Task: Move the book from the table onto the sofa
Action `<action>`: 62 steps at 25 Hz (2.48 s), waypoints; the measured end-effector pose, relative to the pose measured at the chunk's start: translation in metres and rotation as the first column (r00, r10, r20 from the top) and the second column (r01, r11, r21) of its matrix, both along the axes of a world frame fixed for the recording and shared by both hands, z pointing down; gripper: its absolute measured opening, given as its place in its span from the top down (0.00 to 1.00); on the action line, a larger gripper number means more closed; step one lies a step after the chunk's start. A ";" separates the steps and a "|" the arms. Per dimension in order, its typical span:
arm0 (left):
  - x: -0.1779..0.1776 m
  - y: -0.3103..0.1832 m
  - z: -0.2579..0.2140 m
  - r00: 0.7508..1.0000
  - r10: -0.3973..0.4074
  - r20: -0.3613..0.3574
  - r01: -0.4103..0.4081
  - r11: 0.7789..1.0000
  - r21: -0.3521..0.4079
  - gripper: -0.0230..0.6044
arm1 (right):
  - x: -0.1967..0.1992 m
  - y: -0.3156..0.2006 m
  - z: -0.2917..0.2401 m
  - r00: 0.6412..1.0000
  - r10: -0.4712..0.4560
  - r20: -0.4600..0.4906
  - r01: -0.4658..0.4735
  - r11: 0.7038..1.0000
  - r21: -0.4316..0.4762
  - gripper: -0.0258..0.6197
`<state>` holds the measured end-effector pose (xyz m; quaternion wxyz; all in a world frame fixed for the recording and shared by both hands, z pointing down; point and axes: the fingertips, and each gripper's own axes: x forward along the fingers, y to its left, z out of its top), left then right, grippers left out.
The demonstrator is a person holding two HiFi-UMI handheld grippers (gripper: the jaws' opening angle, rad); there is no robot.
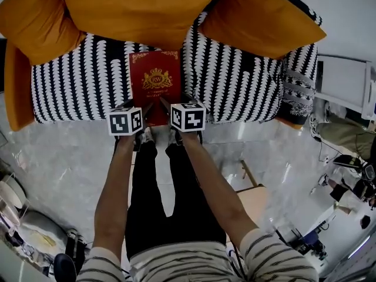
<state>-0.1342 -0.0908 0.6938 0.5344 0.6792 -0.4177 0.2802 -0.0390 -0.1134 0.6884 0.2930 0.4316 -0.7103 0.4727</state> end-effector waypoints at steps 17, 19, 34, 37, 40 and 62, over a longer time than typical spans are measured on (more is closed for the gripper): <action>0.000 -0.007 0.098 0.999 -0.022 -0.030 0.019 0.995 -0.102 0.43 | -0.002 -0.011 0.098 0.999 -0.029 -0.019 0.027 0.998 -0.064 0.47; 0.001 -0.007 0.105 0.999 -0.031 -0.028 0.027 0.993 -0.114 0.43 | -0.001 -0.012 0.105 0.999 -0.036 -0.027 0.034 0.997 -0.076 0.47; 0.001 -0.008 0.107 0.999 -0.039 -0.006 0.038 0.988 -0.152 0.46 | 0.003 -0.012 0.109 0.997 -0.052 -0.060 0.043 0.988 -0.149 0.47; 0.003 -0.004 0.101 0.999 -0.037 -0.006 0.035 0.989 -0.146 0.46 | 0.006 -0.010 0.101 0.996 -0.059 -0.059 0.050 0.988 -0.144 0.47; -0.002 -0.008 0.094 0.999 -0.037 0.015 0.039 0.991 -0.129 0.46 | 0.010 -0.015 0.094 0.994 -0.073 -0.082 0.062 0.990 -0.130 0.47; -0.020 0.012 0.004 0.996 0.033 0.085 -0.032 0.999 -0.014 0.67 | -0.021 0.007 0.001 0.999 -0.012 -0.051 0.010 0.999 -0.037 0.59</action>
